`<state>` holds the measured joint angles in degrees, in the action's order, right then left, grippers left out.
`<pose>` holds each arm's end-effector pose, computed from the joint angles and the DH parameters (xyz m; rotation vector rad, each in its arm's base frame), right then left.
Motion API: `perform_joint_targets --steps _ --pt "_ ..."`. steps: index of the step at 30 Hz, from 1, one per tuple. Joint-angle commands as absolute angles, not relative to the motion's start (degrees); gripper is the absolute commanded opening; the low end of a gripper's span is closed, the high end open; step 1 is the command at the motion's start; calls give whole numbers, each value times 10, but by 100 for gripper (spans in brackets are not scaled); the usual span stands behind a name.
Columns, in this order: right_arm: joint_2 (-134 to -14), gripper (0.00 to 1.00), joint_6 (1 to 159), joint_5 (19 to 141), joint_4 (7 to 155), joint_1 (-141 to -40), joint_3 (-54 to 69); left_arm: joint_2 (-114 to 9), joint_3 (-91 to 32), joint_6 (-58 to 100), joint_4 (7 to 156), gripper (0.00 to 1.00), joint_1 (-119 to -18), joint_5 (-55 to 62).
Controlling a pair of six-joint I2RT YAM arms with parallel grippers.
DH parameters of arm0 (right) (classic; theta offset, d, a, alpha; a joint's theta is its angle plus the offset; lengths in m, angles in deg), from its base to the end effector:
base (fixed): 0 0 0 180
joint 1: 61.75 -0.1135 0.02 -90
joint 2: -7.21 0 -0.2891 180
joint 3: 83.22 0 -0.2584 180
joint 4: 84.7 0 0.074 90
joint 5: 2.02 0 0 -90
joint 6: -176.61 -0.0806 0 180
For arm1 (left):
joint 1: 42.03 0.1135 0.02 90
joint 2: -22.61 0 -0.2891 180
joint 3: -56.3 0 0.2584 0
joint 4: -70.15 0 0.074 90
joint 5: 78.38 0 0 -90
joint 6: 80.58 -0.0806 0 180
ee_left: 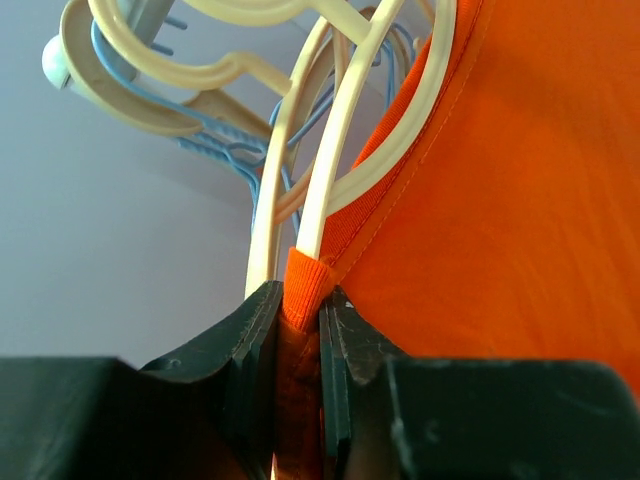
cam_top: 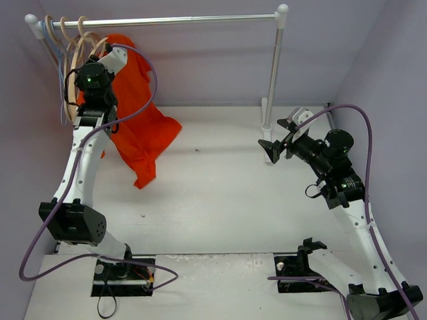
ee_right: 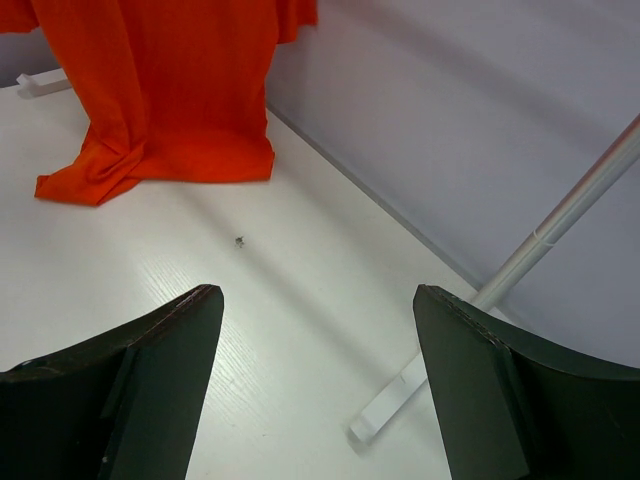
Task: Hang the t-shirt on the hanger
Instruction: Place the hanger at the clothesline, then reset both arms
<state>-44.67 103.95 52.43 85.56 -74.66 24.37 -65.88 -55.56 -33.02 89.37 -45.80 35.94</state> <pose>0.2046 0.0950 0.4577 -0.8453 1.1506 0.3643 0.3980 0.0070 0.5157 0.2736 1.5423 0.8535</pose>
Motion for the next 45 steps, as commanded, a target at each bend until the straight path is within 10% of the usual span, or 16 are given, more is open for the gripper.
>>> perform_joint_targets --steps 1,8,15,31,45 --pt "-447 79 1031 510 908 -753 235 -629 -566 -309 845 4 -451 380" --pt "-445 79 1029 512 895 -755 231 -610 -605 -258 883 52 -452 350" --pt "-439 80 1023 513 893 -754 220 -570 -664 -165 957 70 -464 278" --pt "-362 100 967 753 866 -754 229 -312 -427 228 1153 73 -510 -51" --pt "-253 100 870 878 773 -754 318 -123 -208 223 1280 73 -578 83"
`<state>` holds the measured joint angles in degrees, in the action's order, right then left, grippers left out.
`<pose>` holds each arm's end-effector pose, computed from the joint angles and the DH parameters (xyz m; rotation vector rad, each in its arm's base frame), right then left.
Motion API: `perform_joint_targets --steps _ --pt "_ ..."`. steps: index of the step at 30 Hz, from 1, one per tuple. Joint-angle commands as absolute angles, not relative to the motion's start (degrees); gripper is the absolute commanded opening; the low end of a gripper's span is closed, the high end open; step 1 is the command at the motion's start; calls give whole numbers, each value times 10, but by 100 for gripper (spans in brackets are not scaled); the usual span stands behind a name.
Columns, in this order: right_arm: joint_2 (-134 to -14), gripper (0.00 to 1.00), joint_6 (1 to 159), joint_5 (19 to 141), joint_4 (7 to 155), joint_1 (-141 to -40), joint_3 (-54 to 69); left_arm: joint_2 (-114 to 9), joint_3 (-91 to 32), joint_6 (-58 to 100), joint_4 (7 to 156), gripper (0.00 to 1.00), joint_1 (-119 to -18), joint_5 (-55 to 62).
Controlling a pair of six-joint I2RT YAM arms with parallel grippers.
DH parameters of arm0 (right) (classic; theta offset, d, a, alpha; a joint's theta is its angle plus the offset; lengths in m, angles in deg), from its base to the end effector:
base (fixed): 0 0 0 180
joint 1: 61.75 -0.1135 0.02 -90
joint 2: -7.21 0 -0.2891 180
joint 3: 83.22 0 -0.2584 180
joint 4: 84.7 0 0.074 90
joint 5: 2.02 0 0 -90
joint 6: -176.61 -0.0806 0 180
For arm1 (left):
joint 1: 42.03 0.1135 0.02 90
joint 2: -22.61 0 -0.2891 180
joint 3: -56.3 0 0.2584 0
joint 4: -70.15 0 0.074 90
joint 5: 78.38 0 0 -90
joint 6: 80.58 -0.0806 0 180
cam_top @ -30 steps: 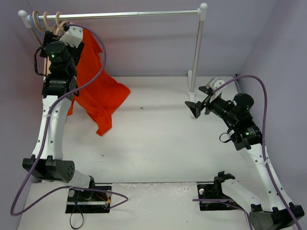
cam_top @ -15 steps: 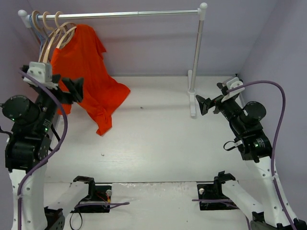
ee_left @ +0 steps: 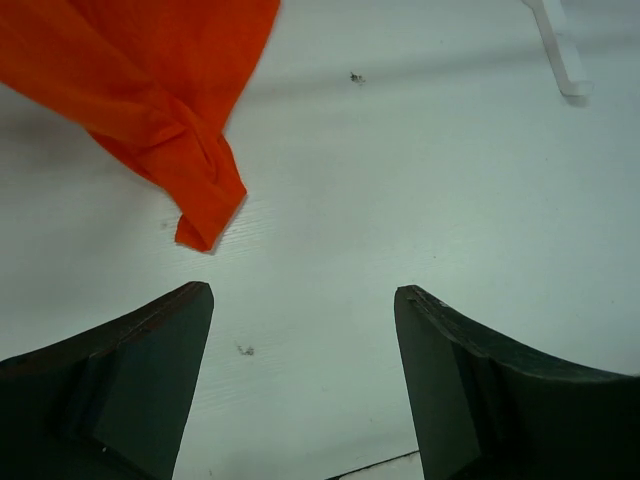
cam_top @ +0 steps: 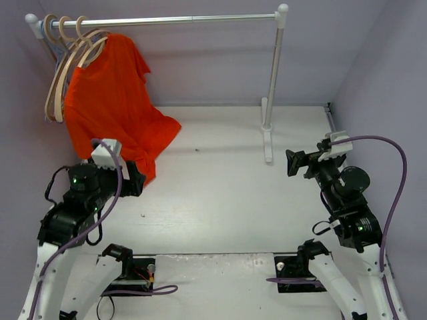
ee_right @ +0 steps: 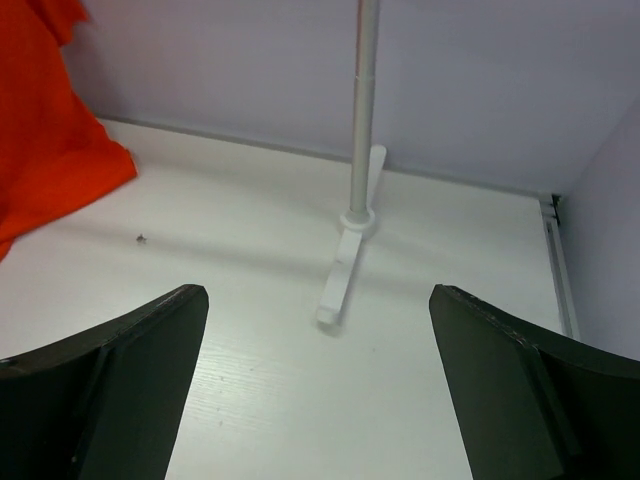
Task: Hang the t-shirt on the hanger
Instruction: Reset both arms
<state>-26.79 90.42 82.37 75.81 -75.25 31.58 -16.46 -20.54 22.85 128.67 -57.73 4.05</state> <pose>0.1463 0.0432 0.4403 -0.2873 1.3400 0.2087 0.1355 -0.0491 0.3995 0.1281 1.9538 -0.4649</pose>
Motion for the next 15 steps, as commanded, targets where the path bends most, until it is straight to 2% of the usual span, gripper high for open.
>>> perform_joint_targets --steps 1,7,15 --pt "-249 100 869 896 767 -754 325 -113 -199 219 1278 73 -578 89" --pt "-244 100 831 968 741 -754 334 -69 -147 215 1253 73 -578 98" --pt "-225 100 818 971 755 -754 353 -72 -137 208 1254 73 -578 91"
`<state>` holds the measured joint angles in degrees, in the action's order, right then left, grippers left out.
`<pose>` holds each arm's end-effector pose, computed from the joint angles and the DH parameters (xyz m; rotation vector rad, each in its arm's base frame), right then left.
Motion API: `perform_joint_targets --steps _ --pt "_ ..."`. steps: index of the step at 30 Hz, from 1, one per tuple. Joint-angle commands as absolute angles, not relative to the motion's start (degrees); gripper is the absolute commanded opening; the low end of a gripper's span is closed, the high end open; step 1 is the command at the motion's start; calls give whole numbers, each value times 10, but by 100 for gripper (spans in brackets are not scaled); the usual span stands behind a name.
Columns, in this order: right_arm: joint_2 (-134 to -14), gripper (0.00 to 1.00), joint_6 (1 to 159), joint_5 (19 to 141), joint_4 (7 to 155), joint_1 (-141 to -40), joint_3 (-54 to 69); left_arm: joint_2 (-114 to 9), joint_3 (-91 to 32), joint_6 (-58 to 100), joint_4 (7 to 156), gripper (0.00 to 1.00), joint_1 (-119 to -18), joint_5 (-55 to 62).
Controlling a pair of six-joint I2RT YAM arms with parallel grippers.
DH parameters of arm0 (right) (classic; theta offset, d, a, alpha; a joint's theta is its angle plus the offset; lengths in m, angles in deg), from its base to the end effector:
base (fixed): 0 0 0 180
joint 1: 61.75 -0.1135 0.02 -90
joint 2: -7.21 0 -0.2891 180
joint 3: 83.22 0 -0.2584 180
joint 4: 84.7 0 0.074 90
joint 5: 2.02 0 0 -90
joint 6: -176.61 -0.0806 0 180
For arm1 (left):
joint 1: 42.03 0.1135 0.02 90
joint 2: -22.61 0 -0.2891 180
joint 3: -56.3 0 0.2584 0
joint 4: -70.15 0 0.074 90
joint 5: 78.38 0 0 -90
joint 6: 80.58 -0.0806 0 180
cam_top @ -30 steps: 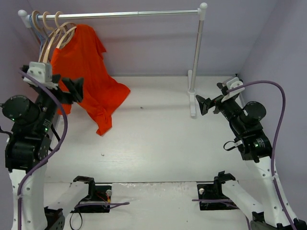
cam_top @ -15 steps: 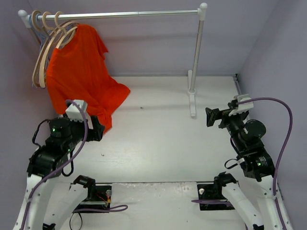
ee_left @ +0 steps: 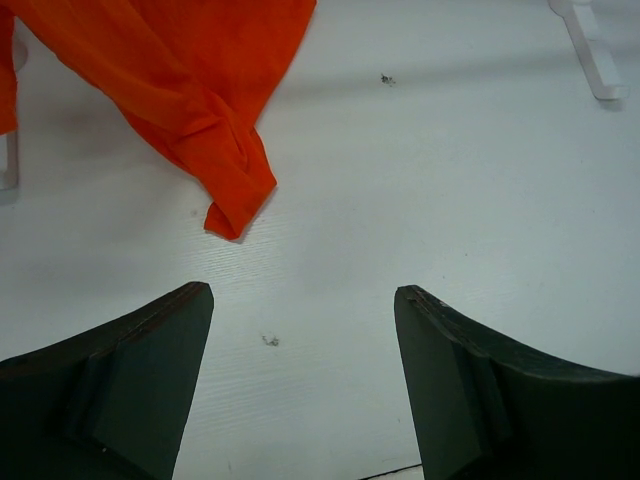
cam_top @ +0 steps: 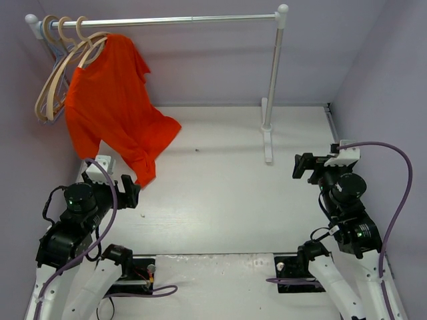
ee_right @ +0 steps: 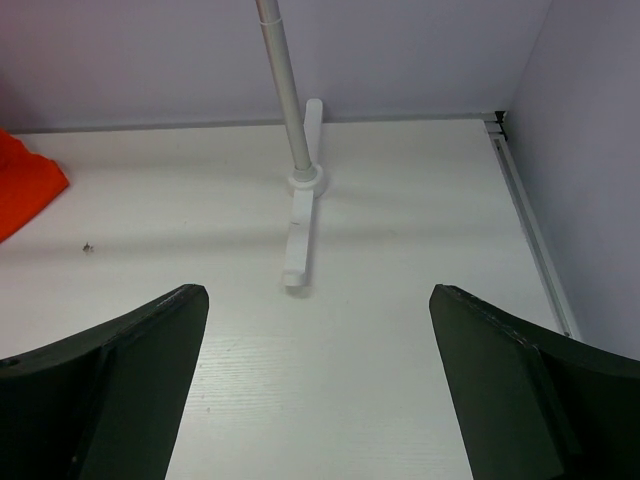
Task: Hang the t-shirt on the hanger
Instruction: Reset both arms
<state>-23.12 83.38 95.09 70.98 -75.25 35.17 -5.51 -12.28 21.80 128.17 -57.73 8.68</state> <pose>0.1425 0.0240 0.4123 -0.0284 1.4517 0.1490 0.1037 -0.0335 0.3708 0.0905 1.8927 -0.3838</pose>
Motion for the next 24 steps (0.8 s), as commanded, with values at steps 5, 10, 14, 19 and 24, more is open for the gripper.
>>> perform_joint_targets --steps 5,10,14,19,24 --pt "-222 100 821 976 755 -753 355 -78 -140 201 1261 73 -578 93" --pt "-225 100 825 976 755 -754 351 -79 -131 201 1262 73 -578 83" --pt "-225 100 832 970 753 -753 346 -81 -135 201 1264 73 -578 85" --pt "-229 100 846 966 754 -754 336 -75 -136 201 1272 73 -578 92" --pt "-234 100 848 963 757 -754 333 -70 -132 201 1275 73 -578 94"
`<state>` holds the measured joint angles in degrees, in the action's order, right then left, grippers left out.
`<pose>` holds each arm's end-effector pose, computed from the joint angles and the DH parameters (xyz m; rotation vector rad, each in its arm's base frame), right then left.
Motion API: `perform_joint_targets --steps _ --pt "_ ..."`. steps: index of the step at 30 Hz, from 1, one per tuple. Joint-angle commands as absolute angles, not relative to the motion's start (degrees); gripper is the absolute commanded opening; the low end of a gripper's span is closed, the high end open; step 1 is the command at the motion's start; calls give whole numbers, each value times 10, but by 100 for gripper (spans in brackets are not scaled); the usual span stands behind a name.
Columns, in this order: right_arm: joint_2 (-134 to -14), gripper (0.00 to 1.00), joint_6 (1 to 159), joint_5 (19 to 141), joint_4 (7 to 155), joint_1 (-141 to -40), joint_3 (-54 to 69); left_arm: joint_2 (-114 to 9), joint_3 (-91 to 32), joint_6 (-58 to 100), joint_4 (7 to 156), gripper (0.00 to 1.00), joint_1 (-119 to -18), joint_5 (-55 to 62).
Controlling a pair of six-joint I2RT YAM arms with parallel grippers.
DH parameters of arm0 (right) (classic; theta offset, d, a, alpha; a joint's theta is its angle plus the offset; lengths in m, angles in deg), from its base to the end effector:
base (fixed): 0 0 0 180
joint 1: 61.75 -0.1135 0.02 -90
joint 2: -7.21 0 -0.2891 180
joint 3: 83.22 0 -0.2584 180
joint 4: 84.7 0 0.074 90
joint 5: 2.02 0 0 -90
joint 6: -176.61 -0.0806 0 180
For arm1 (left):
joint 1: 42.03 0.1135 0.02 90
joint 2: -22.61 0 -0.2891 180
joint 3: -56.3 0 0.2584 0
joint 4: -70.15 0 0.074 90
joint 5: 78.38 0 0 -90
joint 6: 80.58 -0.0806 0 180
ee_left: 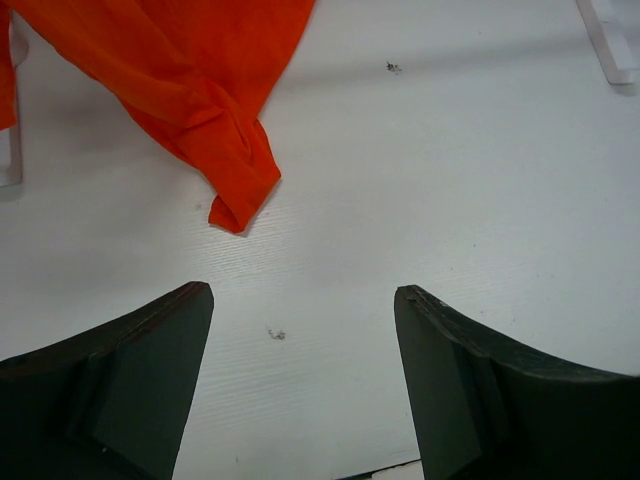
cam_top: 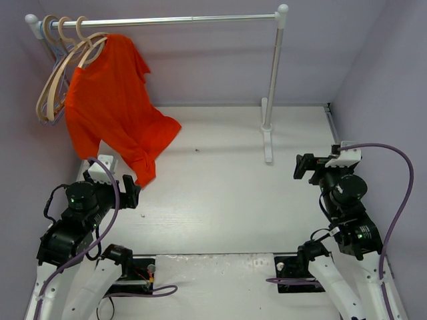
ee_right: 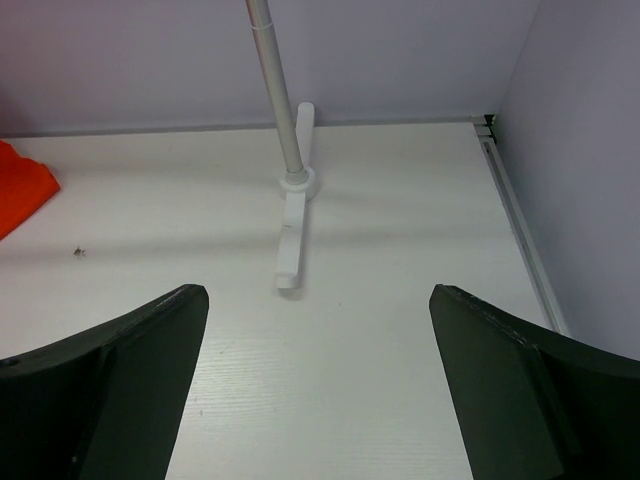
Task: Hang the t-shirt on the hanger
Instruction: Reset both arms
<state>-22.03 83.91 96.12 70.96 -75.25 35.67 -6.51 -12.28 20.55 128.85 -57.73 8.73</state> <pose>0.1385 0.0215 0.4113 -0.0191 1.4419 0.1298 0.1075 -0.0344 0.3675 0.1111 1.9197 -0.3639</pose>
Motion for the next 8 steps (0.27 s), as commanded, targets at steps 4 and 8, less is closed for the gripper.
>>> perform_joint_targets --steps 4,8 --pt "-236 100 853 962 762 -754 333 -68 -131 201 1274 73 -578 94" --pt "-238 100 857 965 766 -753 331 -69 -132 197 1271 73 -578 97"
